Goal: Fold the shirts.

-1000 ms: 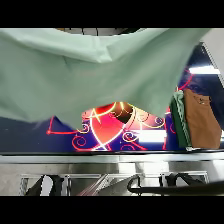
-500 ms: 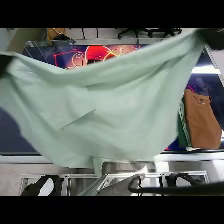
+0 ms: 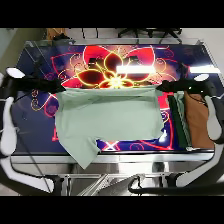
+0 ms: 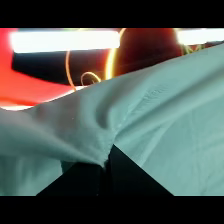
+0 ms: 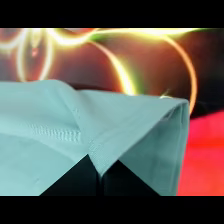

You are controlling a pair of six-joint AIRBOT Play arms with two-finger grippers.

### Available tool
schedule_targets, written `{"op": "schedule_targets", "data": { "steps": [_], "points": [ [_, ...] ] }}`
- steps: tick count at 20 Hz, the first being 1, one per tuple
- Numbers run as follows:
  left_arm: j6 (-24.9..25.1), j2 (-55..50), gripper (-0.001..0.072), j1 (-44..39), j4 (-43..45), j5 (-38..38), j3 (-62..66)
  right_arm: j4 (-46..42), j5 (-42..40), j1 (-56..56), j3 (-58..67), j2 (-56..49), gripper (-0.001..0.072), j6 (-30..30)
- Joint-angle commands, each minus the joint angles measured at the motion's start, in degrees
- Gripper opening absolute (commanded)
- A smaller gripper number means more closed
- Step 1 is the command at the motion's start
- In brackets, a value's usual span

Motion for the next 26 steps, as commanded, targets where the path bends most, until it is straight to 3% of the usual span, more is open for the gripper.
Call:
{"op": "schedule_targets", "data": {
  "steps": [1, 5, 9, 16, 17, 18, 19, 21, 23, 26],
  "points": [
    [-3.3, -12.5, 0.0013, -0.3, 0.9, -0.6, 11.5, 4.6, -1.7, 0.0, 6.1, -10.6, 0.0016, -1.1],
    [-9.4, -16.0, 0.0014, -0.9, 9.0, -7.9, 20.2, 4.6, -0.1, -0.3, 8.7, -11.5, 0.0017, -1.1],
    [-11.0, -15.9, 0.0014, -3.0, 14.4, -16.1, 19.3, 4.1, 2.3, -0.4, 8.7, -11.4, 0.0019, -2.4],
    [-11.9, -15.9, 0.0020, -3.2, 14.5, -13.9, 12.8, 4.2, 2.2, -0.3, 8.7, -11.6, 0.0025, -2.8],
    [-11.8, -15.9, 0.0132, -3.2, 14.5, -13.9, 13.4, 4.2, 2.3, -0.3, 8.7, -11.5, 0.0085, -2.8],
    [-12.0, -15.9, 0.0503, -3.2, 14.6, -14.3, 14.3, 4.1, 2.6, -0.5, 8.7, -11.2, 0.0215, -2.8],
    [-13.1, -15.9, 0.0676, -3.2, 14.6, -15.6, 15.5, 4.1, 3.8, -0.9, 8.8, -10.4, 0.0265, -2.8],
    [-15.8, -15.9, 0.0675, -3.2, 17.8, -22.0, 19.7, -1.5, 6.7, -2.3, 9.0, -7.3, 0.0287, -1.5],
    [-18.1, -14.5, 0.0675, -3.0, 20.5, -28.5, 21.9, -12.4, 8.9, -4.1, 9.0, -2.6, 0.0519, 7.1],
    [-19.8, -7.4, 0.0674, -3.0, 20.2, -31.1, 13.7, -16.4, 15.9, -7.0, 5.1, 3.5, 0.0519, 9.9]
  ]
}}
